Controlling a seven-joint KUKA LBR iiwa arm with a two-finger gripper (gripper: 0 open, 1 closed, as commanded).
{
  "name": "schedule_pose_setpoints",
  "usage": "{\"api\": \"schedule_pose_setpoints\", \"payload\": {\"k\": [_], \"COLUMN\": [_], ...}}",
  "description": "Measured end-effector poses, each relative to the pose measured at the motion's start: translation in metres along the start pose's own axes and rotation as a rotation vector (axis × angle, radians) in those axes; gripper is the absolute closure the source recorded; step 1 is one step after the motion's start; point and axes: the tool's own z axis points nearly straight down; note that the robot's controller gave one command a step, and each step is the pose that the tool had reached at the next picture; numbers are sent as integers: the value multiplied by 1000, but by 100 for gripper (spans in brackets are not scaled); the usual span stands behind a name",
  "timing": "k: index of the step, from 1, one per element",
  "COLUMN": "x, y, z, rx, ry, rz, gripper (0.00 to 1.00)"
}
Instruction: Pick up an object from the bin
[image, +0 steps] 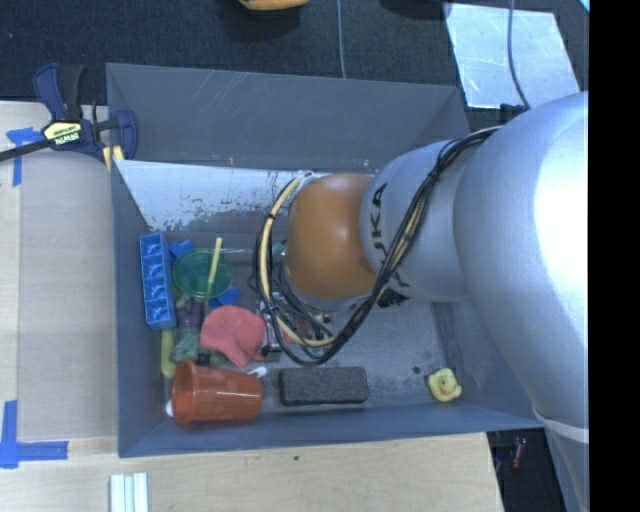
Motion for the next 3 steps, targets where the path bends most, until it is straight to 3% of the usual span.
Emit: {"api": "schedule_pose_setpoints", "payload": {"k": [1, 3], "x": [0, 4], "y": [0, 8], "z": [0, -94], "rx": [0, 1], "ry": [0, 3], "rz": [0, -65], "gripper": [100, 100]}}
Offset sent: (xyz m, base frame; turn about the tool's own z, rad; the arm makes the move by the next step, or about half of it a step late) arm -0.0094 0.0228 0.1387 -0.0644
